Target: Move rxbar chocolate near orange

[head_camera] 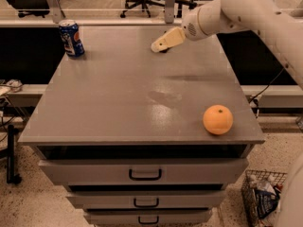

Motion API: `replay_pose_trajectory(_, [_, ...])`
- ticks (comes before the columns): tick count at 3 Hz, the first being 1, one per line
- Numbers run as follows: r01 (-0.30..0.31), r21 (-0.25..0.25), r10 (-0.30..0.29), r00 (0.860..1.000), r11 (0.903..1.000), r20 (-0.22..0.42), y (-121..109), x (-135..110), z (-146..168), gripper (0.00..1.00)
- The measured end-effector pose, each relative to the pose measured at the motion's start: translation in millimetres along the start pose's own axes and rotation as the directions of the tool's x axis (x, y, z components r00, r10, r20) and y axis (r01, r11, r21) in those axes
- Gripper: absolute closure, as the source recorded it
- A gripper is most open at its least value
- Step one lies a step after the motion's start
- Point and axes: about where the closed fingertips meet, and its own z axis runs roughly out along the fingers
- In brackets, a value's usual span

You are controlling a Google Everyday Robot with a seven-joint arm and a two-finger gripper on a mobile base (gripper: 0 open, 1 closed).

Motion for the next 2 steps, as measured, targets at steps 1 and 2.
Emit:
replay_pose_trajectory(1, [-0.050, 0.016, 0.050, 0.999, 0.9986, -0.008, -2.0, -4.6, 25.7, 0.00])
replay_pose_trajectory(2, [-0.064, 0.037, 0.065, 0.997, 0.9973, -0.036, -11.7, -2.9, 56.2, 0.00])
